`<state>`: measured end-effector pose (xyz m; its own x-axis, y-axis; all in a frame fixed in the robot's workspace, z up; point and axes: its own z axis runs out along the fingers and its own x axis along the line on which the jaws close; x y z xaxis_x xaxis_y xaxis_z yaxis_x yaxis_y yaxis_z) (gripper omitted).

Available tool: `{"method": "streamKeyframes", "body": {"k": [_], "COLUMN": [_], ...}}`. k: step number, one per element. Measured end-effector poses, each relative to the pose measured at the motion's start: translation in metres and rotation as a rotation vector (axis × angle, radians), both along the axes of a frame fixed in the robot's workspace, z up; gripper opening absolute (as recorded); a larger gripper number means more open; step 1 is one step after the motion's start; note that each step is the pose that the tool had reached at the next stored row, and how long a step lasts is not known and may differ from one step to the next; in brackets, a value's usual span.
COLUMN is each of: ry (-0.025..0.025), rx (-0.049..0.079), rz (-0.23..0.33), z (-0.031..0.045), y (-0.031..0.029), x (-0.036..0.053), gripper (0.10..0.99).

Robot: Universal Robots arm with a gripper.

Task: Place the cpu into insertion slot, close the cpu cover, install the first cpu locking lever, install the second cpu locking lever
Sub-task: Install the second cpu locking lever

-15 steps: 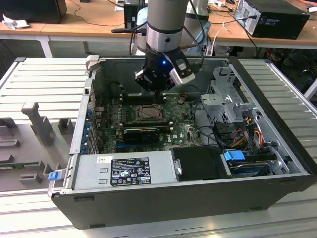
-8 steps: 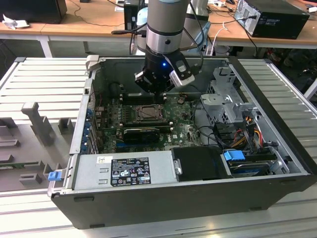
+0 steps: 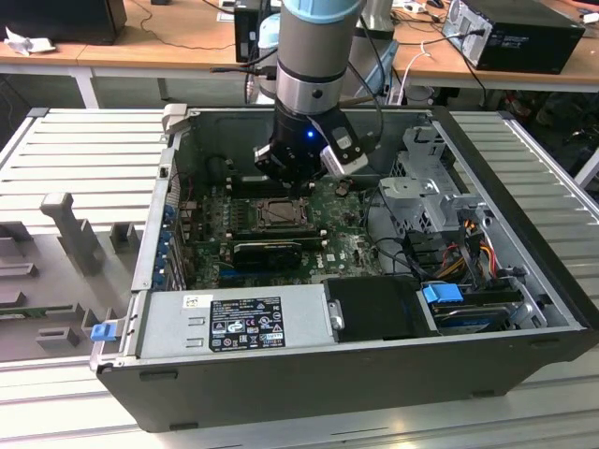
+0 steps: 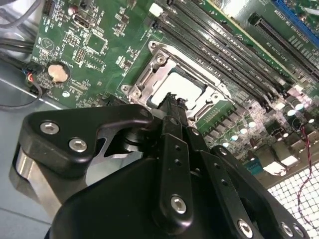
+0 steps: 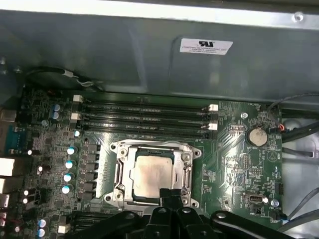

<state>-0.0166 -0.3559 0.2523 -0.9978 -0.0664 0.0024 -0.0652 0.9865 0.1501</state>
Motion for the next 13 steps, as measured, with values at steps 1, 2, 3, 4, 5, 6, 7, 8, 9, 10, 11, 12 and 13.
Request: {"method": "streamKeyframes", "body": {"k": [1,2,3,4,5,6,7,8,9,10,11,12,13], "ry": [0.0,0.0001,0.0,0.0,0.0,0.0,0.0,-0.0001,0.0,-0.0001,0.0,-0.0001,0.0], "rx": [0.0,0.0,0.0,0.0,0.0,0.0,0.0,0.0,0.0,0.0,0.001,0.0,0.001], "rz": [0.001,0.002,0.002,0.003,0.004,0.005,0.006,0.006,0.01,0.01,0.011,0.011,0.012], "z": [-0.0016,-0.0028,-0.0035,-0.0043,-0.0055,-0.0075,-0.0088,-0.0102,-0.0138,-0.0144,-0.0156,-0.0165,-0.0184], "y": [-0.0041,-0.0099,-0.0125,-0.0148,-0.0177,-0.0213,-0.0228,-0.0242,-0.0275,-0.0278,-0.0282,-0.0283,-0.0285], "x": [-0.0004,-0.0013,-0.0017,-0.0019,-0.002,-0.0021,-0.0022,-0.0026,-0.0107,-0.0158,-0.0239,-0.0258,-0.0275], "gripper": [0.106,0.106,0.106,0.106,0.106,0.106,0.106,0.106,0.106,0.106,0.106,0.106,0.106]}}
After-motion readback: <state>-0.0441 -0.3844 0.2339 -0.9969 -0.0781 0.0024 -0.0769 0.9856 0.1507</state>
